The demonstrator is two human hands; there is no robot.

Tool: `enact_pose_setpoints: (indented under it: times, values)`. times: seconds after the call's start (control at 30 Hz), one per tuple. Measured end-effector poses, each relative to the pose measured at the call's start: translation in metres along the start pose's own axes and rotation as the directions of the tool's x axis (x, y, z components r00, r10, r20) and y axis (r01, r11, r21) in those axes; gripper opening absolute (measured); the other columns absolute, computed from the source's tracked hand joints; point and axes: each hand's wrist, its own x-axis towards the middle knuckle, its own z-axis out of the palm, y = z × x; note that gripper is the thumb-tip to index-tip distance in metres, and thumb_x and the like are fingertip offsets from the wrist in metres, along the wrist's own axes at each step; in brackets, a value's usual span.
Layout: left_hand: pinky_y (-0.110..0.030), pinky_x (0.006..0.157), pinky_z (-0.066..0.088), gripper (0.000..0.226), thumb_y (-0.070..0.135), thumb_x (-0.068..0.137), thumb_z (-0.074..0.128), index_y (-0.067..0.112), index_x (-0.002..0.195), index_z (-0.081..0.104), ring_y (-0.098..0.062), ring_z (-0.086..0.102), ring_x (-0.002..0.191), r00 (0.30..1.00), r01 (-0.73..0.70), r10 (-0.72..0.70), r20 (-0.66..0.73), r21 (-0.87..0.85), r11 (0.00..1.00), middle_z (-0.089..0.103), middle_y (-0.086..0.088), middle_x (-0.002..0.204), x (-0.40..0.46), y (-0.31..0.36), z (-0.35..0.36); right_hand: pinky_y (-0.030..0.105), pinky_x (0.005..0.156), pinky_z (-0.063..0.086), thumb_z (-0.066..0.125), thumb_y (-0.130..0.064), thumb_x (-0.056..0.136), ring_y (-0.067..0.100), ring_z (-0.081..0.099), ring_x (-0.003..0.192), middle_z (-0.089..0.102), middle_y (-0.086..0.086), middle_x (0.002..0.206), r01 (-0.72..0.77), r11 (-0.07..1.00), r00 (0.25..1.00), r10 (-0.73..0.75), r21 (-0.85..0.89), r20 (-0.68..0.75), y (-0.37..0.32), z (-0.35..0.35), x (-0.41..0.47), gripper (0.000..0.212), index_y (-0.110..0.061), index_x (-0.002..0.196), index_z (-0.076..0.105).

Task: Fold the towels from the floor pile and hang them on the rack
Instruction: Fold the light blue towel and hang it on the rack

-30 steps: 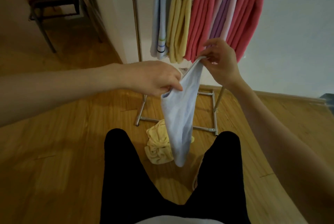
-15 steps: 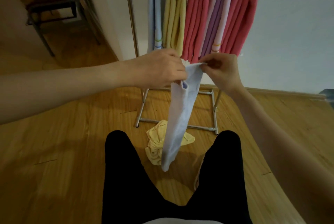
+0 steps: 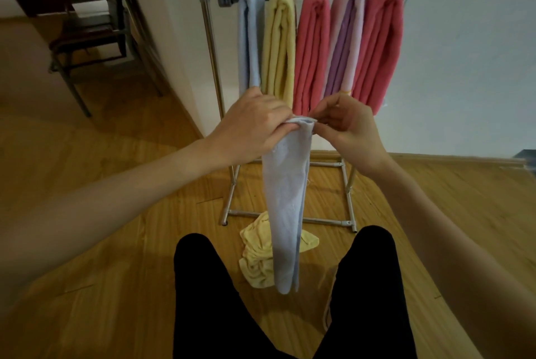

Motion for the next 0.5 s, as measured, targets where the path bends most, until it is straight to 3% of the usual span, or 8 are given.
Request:
enact_pose_setpoints:
  times: [0.17,0.33,0.4,0.5]
  values:
    - [-0.026,0.071,0.028,0.024,0.03,0.097,0.051,0.014,0.083,0.063,-0.015,0.051,0.068,0.995,0.063,-0.063,-0.071,-0.011,0.998,0.06,-0.001,0.074,0.002,0.004,0.001,0.024,0.079,0.054,0.068,0.011,0.073,0.018,0.066,0.088,0.064,0.013,0.093,-0.006,1.0,1.0,0.006,0.01,0.015,-0.002,0.002,0.002,0.037,0.0,0.104,0.053]
    - [-0.025,0.071,0.025,0.023,0.03,0.096,0.054,0.014,0.083,0.063,-0.008,0.039,0.067,0.986,0.107,-0.11,-0.127,-0.025,0.994,0.057,0.002,0.072,0.007,0.006,-0.001,0.022,0.076,0.054,0.071,0.008,0.076,0.014,0.064,0.085,0.062,0.003,0.089,0.049,0.987,0.996,-0.06,-0.154,-0.063,-0.002,0.009,0.009,0.038,0.001,0.107,0.05]
    - [-0.025,0.072,0.027,0.022,0.033,0.095,0.054,0.013,0.09,0.064,-0.01,0.046,0.07,0.987,0.091,-0.094,-0.129,-0.034,0.995,0.061,0.0,0.078,0.009,0.005,-0.005,0.024,0.073,0.054,0.068,0.009,0.077,0.014,0.064,0.084,0.062,0.003,0.087,0.059,0.981,0.989,-0.082,-0.182,-0.122,-0.003,0.009,0.018,0.035,0.002,0.108,0.051]
    - [-0.024,0.082,0.03,0.024,0.03,0.091,0.059,0.013,0.107,0.062,-0.016,0.057,0.089,0.983,0.061,-0.07,-0.17,-0.058,0.996,0.065,-0.003,0.097,0.01,0.005,-0.013,0.03,0.073,0.056,0.059,0.014,0.078,0.018,0.067,0.087,0.063,0.013,0.093,0.092,0.98,0.973,-0.127,-0.178,-0.192,-0.001,0.008,0.029,0.033,0.003,0.108,0.051]
